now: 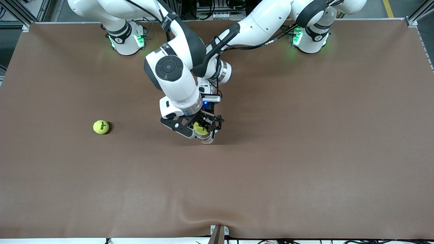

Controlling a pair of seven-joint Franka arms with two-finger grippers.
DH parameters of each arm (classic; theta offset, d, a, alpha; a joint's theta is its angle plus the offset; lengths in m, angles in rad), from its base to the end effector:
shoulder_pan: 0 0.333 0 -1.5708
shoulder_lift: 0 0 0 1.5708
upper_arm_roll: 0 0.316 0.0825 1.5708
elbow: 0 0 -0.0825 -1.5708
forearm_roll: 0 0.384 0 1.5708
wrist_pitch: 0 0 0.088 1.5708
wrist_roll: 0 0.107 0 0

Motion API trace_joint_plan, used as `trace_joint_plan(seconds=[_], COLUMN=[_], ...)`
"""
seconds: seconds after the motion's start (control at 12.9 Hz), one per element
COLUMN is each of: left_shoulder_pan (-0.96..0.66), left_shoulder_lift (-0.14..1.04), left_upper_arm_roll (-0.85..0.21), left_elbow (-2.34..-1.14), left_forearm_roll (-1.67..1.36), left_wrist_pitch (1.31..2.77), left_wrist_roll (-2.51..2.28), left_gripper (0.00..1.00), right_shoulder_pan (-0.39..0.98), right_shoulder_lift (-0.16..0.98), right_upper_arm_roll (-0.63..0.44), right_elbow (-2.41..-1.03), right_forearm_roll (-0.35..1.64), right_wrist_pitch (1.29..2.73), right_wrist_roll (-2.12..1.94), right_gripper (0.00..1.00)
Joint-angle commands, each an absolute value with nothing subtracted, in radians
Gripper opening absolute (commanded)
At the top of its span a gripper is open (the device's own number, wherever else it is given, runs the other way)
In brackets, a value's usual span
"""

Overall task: Insert tennis ball vertically with right arm
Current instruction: 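Lower the ball into the can and open the right gripper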

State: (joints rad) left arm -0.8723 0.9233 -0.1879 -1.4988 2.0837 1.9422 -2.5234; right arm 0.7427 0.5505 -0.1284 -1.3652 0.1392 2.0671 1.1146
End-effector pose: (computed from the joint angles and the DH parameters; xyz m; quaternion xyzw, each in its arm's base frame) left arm 0.4261 -0.5851 0.1537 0.7374 0.0174 0.6739 0.0434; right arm 0.5792 0.4411 0.4169 -0.9613 0.2624 -0.0270 0.0793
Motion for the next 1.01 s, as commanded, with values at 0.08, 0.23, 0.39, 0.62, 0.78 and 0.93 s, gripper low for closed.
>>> trace_joint_plan(seconds=[0.08, 0.23, 0.39, 0.62, 0.78, 0.93], left_shoulder_pan=[-0.879, -0.879, -0.879, -0.879, -0.879, -0.879], left_shoulder_lift=[0.963, 0.965, 0.965, 0.966, 0.969, 0.971], left_upper_arm_roll=[-0.187, -0.187, -0.187, -0.187, -0.187, -0.187], left_elbow=[-1.451, -1.451, -1.451, -1.447, -1.440, -1.439], left_forearm_roll=[2.126, 2.131, 2.131, 2.131, 2.131, 2.131], left_wrist_pitch=[1.922, 1.922, 1.922, 1.922, 1.922, 1.922], left_wrist_roll=[-2.540, -2.540, -2.542, -2.543, -2.543, -2.543], left_gripper=[0.77, 0.77, 0.77, 0.77, 0.77, 0.77], right_shoulder_pan=[0.755, 0.755, 0.755, 0.756, 0.756, 0.755], right_shoulder_lift=[0.578, 0.587, 0.591, 0.586, 0.580, 0.574], right_upper_arm_roll=[-0.143, -0.143, -0.143, -0.144, -0.146, -0.146], right_elbow=[-1.331, -1.331, -1.331, -1.330, -1.328, -1.315], right_forearm_roll=[0.126, 0.123, 0.121, 0.115, 0.115, 0.117], right_wrist_pitch=[2.078, 2.082, 2.083, 2.082, 2.079, 2.069], right_wrist_roll=[1.129, 1.131, 1.131, 1.137, 1.137, 1.135], right_gripper=[0.18, 0.23, 0.55, 1.00, 1.00, 1.00])
